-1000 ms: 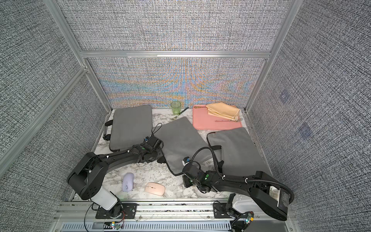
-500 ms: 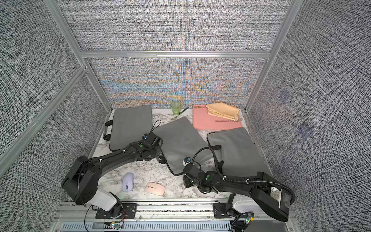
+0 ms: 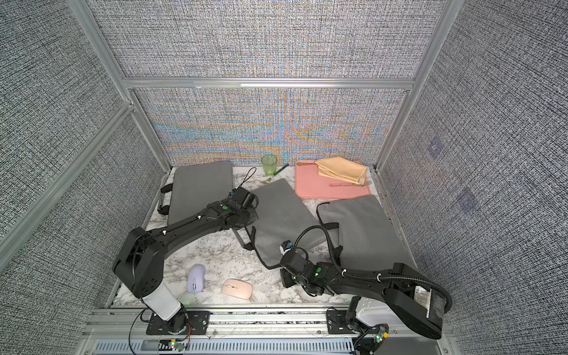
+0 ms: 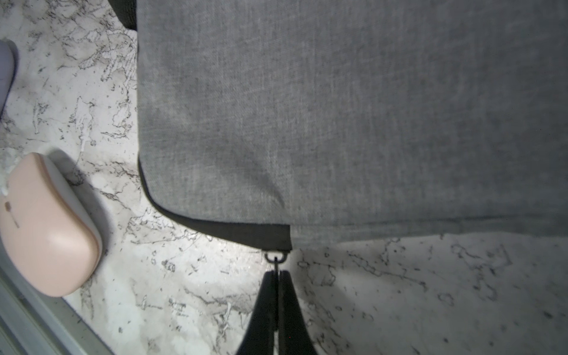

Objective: Put the mouse into the laptop bag
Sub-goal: Unzip the zipper on the zippered laptop bag.

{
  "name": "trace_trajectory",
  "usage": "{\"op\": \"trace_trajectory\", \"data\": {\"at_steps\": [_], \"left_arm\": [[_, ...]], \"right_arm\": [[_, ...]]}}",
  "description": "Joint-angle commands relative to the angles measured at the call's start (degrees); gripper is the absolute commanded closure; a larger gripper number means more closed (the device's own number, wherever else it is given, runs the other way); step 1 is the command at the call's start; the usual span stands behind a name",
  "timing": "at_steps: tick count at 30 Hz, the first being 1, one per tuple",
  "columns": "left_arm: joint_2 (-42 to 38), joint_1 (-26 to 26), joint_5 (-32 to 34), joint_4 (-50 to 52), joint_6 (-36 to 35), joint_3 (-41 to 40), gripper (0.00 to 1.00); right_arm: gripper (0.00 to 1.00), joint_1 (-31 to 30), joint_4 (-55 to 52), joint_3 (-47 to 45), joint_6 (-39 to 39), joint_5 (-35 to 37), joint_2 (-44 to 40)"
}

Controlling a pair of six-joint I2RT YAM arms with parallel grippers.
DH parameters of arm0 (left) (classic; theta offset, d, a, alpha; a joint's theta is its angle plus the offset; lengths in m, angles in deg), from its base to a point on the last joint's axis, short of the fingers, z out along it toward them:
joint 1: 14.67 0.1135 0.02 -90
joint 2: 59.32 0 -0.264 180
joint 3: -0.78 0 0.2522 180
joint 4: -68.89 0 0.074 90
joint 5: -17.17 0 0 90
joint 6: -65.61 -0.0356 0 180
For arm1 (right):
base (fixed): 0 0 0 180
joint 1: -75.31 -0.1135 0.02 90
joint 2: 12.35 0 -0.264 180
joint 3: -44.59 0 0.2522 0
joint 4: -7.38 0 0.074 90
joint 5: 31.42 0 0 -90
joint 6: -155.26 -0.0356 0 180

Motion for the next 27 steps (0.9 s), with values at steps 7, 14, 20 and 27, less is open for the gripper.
{"op": "trace_trajectory", "data": {"at_steps": [7,14,20,27], "left_arm": [[17.58,-1.52,-3.63,-2.29,-2.46,10.72,1.0],[18.47,-1.6,-4.42,-2.03,-2.9,11.28,0.5],[8.42,-1.64,-1.04,0.65,-4.02,7.63,0.0],[-1.36,-1.45,5.41,4.17,-4.49,2.55,0.01]], "right_arm": [[1.0,-0.12,4.28,0.29,-0.94,-3.98,2.9],[1.0,1.62,2.2,-1.41,-2.63,-3.29,-1.83],[1.0,9.31,-5.36,-5.18,-3.53,-2.31,-10.76],[1.0,17.7,-9.81,-10.12,-4.24,-3.91,-19.35]]}}
